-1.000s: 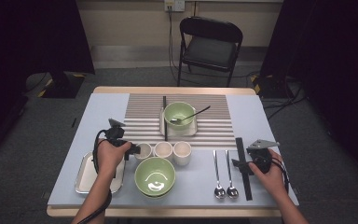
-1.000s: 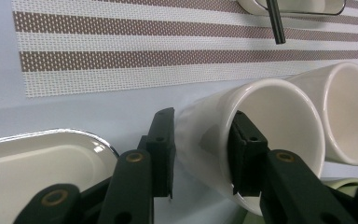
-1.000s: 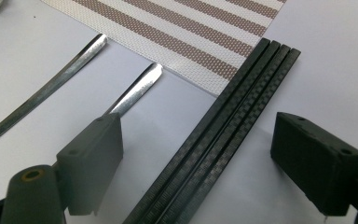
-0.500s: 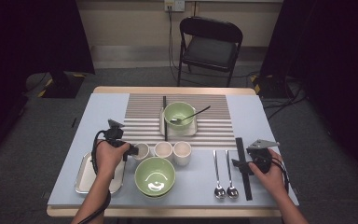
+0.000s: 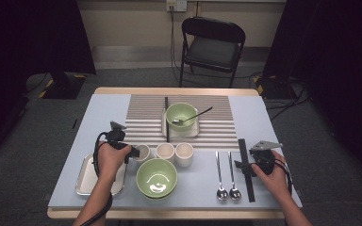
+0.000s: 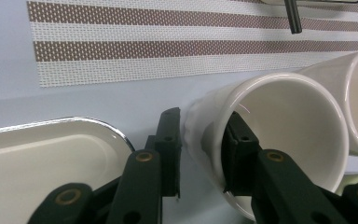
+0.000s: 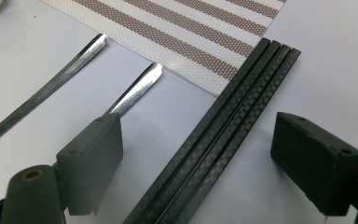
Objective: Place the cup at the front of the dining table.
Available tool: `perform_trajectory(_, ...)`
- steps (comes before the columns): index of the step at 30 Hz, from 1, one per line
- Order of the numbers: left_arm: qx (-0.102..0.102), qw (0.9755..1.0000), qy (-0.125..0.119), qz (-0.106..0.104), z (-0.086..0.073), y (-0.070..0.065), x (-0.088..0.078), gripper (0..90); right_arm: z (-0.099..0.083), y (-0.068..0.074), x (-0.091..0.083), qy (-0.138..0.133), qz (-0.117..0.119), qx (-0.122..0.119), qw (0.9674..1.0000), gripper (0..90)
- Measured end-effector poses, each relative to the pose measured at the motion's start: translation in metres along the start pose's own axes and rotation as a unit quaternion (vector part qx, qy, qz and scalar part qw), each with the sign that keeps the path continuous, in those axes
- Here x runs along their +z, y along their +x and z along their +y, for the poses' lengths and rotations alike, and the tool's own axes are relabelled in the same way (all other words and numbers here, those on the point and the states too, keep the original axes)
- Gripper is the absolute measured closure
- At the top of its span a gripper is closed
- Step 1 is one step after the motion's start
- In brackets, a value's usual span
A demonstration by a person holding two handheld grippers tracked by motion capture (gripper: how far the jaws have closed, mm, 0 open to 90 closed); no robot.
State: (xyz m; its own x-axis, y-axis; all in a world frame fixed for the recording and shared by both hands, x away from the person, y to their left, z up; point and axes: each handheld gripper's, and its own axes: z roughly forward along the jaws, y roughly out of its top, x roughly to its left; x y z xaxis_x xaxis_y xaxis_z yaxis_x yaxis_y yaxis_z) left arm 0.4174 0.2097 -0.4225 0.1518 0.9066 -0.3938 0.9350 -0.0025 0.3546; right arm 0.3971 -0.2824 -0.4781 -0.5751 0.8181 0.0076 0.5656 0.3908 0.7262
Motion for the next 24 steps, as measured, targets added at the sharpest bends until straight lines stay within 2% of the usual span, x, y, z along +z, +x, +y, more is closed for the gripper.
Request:
perform_trajectory(1,0.007,1.0000,0.003,0.004,0.0000,0.0007,0.0003,72.5,0.0000,0.0000,0.0000,0.000,0.000,0.000,1.0000,15.8)
perform_trajectory(5,0.010,0.9999,0.008,0.001,-0.0010,0.0013,0.0022,73.6,0.0000,0.0000,0.0000,0.000,0.000,0.000,1.0000,15.8)
perform_trajectory(19,0.013,0.9998,0.011,0.003,-0.0051,0.0026,0.0075,81.0,0.0000,0.0000,0.0000,0.000,0.000,0.000,1.0000,15.8)
perform_trajectory(21,0.007,0.9999,0.011,0.009,-0.0060,0.0029,0.0073,81.7,0.0000,-0.0001,0.0000,0.000,0.001,0.000,1.0000,15.7)
perform_trajectory(24,0.006,0.9999,0.009,0.006,-0.0070,0.0030,0.0070,81.8,0.0000,0.0000,0.0000,0.000,0.001,0.000,1.0000,15.7)
